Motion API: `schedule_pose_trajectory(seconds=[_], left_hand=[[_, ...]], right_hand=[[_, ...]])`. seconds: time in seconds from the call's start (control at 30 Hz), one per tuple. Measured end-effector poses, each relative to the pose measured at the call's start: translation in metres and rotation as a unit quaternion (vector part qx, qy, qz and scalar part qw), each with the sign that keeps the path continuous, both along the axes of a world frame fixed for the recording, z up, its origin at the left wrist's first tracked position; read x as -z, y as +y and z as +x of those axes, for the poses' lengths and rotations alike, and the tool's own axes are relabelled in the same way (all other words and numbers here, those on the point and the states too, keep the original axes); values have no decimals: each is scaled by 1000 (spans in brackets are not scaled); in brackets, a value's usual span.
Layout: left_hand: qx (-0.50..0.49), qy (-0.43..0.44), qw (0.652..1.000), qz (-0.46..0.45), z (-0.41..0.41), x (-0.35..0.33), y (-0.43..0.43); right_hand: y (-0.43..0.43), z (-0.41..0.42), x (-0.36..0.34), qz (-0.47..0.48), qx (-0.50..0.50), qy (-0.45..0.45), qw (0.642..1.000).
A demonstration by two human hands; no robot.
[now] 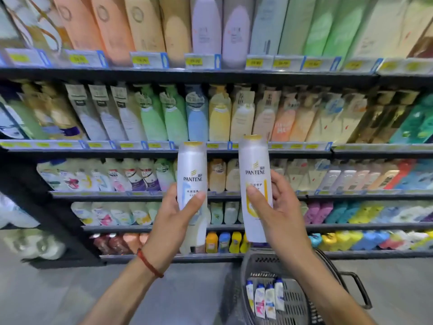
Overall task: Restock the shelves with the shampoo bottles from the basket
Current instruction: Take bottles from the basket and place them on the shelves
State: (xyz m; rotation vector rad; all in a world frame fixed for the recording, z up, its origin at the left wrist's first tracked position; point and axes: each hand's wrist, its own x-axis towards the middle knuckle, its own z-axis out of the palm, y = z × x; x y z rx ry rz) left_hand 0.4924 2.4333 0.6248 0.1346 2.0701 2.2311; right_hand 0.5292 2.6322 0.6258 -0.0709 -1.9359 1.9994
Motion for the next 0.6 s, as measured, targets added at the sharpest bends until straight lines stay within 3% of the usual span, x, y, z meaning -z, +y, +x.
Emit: schedule_pose_trajectory(seconds=[0.33,0.6], left_hand=[[9,119,993,-16,-80,-98,-174],[12,207,978,11,-140,-171,-230]], right_hand=[[-172,-71,-87,0,-18,88,996],[-231,-141,-158,10,-51,148,988]])
